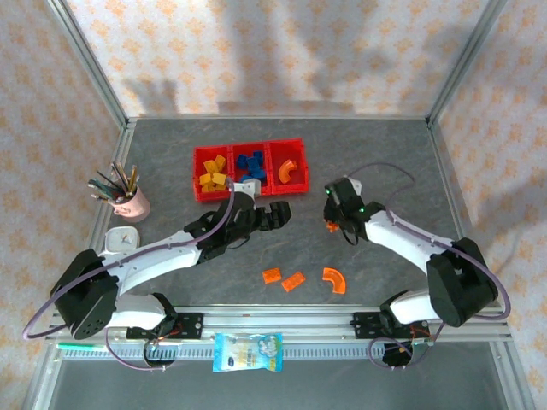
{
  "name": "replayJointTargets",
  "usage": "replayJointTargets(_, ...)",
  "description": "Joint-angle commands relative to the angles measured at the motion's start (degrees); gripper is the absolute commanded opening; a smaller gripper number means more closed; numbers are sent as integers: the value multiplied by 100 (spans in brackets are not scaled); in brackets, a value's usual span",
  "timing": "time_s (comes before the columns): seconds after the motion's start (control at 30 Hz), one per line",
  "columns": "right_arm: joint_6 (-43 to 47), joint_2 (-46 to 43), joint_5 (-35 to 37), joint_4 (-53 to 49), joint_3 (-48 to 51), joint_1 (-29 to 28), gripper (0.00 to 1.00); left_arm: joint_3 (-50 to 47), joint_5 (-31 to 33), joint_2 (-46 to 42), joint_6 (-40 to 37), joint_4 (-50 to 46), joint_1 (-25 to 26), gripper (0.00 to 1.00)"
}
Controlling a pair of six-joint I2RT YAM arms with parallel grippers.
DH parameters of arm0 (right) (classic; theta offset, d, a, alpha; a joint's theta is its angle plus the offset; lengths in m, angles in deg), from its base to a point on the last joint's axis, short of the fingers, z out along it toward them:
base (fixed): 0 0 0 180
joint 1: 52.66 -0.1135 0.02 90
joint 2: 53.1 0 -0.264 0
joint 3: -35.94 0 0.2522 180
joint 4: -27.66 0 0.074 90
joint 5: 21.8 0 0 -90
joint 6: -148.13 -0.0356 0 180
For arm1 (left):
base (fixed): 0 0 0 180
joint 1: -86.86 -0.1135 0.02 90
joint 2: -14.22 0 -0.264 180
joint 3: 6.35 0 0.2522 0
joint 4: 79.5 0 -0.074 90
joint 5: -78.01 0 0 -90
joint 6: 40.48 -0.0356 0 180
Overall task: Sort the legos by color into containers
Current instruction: Place the lego in the container.
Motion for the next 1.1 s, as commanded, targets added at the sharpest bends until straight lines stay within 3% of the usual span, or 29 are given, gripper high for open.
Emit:
replayJointTargets(0.0,310,390,-40,130,-577,-86,29,113,205,-316,-196,-317,-218,99)
replayJointTargets(0.37,1071,2462,-251,316,-3092,-234,29,71,29,-742,-471,-650,-1075,99)
replayJointTargets(0.67,1448,4155,-68,-186,-5109,-175,32,136,-122,-659,-521,-694,-1288,99)
replayJointTargets(0.87,1481,4151,-118,-196,-5356,-164,52,169,-142,-681,-565,-732,-1318,99)
replayJointTargets(1.07,1510,3590,-208,-182,-4913,-215,53,235,-220,-714,-565,-813,-1329,99)
